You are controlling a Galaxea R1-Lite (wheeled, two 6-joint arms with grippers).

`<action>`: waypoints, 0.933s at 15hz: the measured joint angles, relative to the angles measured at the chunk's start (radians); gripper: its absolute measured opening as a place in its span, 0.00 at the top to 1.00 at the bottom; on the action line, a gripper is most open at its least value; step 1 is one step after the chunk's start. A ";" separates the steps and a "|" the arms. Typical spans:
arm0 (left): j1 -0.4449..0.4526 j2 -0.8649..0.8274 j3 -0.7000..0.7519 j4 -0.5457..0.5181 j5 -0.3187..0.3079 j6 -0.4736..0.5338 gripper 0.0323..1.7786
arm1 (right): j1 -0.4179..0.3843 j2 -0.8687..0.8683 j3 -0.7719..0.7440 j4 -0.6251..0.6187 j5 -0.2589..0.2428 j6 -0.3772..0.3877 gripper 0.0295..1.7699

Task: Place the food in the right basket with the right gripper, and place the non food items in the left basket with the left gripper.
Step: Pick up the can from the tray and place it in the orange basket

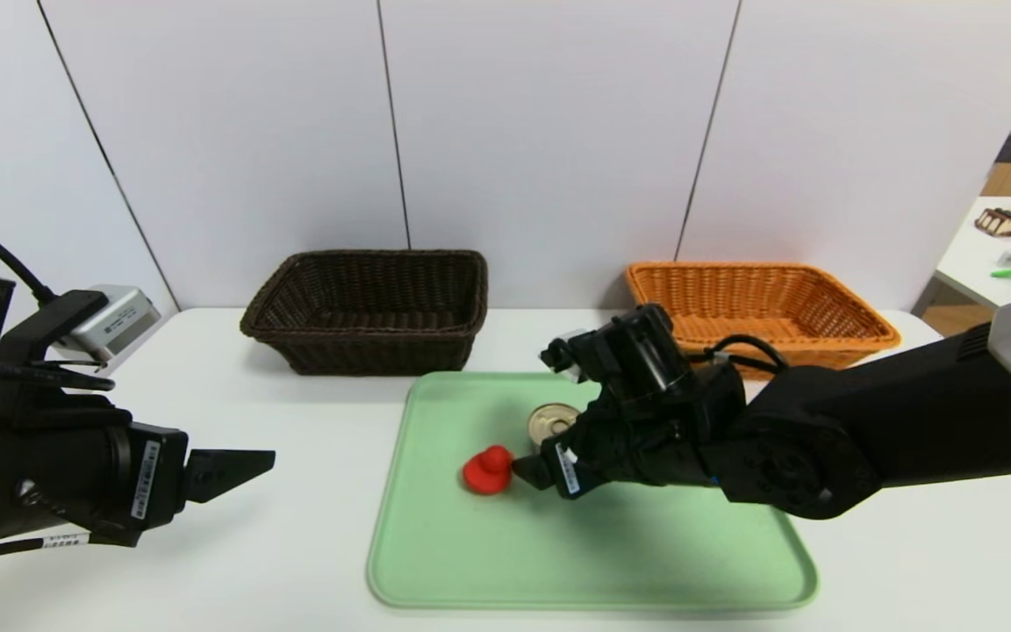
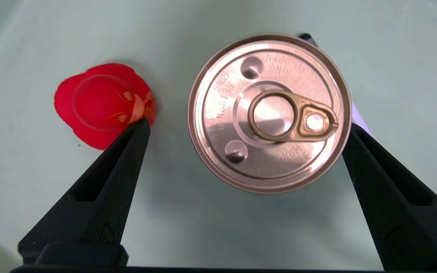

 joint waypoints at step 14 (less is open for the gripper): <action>-0.001 0.000 0.001 0.001 -0.001 0.001 0.05 | -0.016 0.003 0.098 -0.142 -0.033 -0.002 0.04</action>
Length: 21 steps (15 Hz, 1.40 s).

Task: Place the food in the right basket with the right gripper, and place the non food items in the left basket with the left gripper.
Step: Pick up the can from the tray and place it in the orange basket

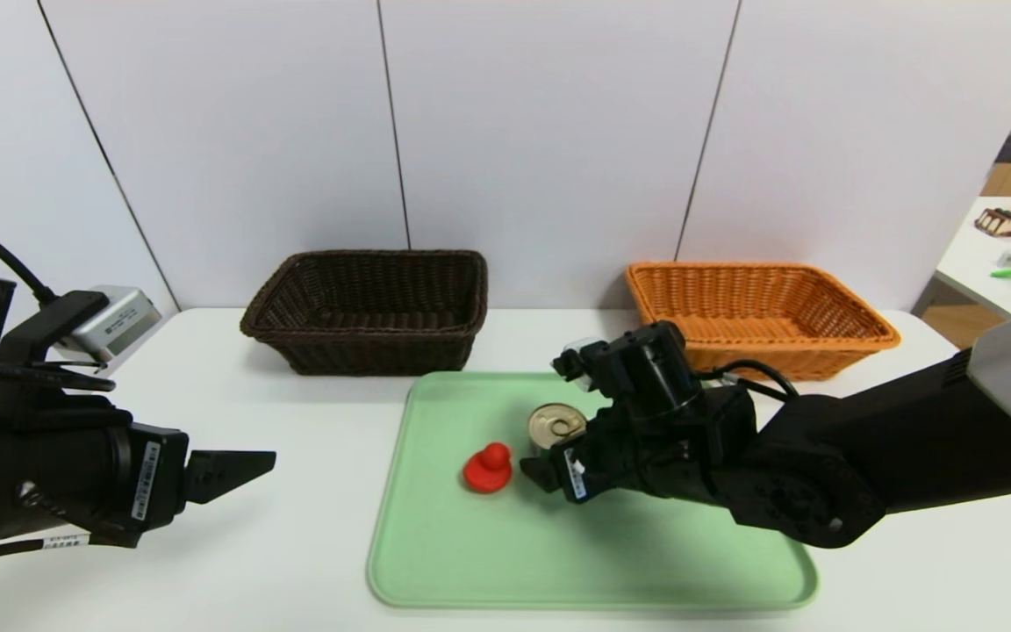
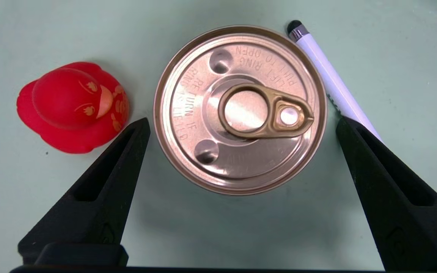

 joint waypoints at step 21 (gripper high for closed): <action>0.000 0.000 0.007 0.000 -0.001 0.002 0.05 | 0.000 0.017 0.063 -0.157 0.006 -0.001 0.04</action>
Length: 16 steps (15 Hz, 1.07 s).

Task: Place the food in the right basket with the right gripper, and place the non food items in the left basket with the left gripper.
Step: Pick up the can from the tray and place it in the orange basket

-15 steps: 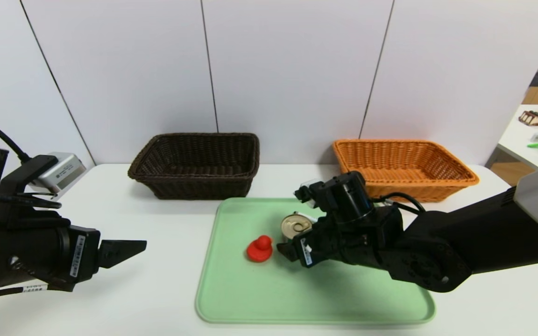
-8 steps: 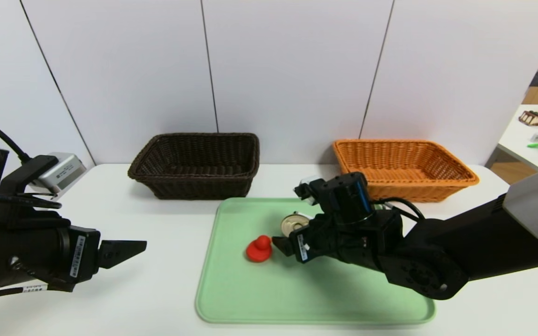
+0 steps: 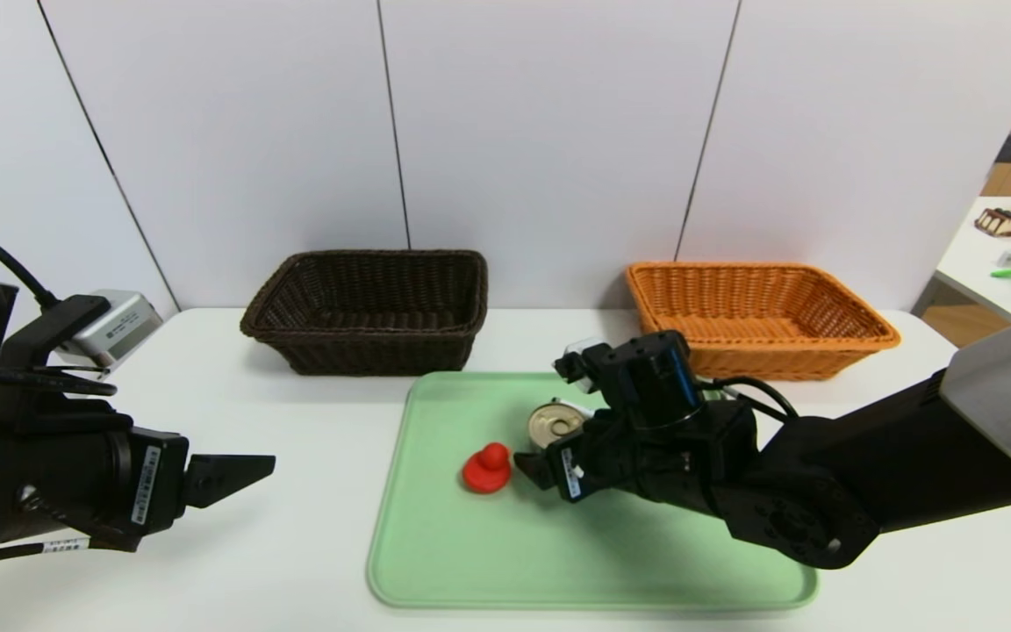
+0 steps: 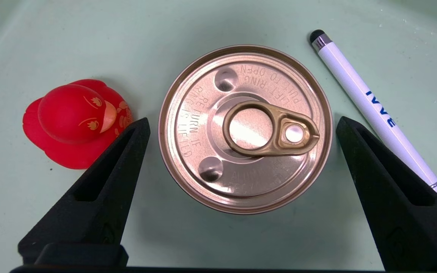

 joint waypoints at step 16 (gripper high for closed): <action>-0.001 -0.009 0.014 0.000 0.001 0.001 0.05 | 0.000 -0.011 0.015 0.000 0.001 -0.003 0.46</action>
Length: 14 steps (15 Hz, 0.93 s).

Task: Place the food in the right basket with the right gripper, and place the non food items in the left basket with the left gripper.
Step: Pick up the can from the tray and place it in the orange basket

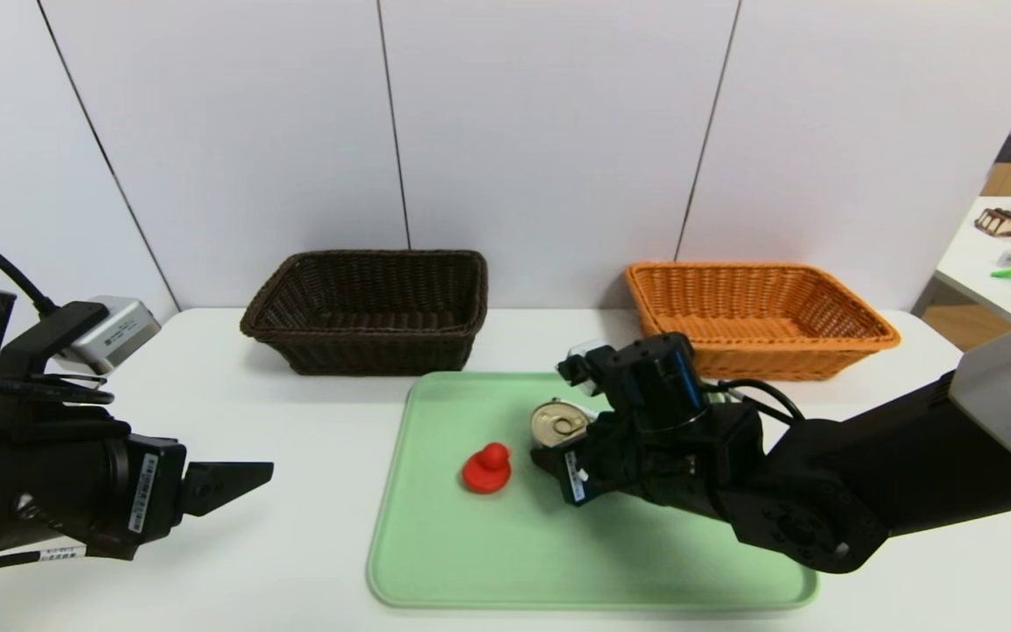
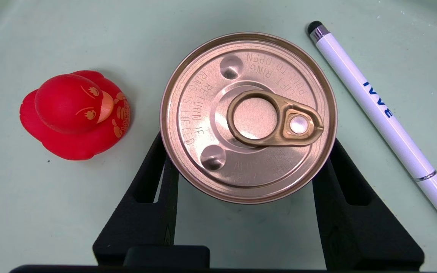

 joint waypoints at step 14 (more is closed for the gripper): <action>0.000 -0.003 0.007 0.000 0.001 -0.001 0.05 | -0.010 -0.217 0.019 0.016 -0.008 -0.016 0.46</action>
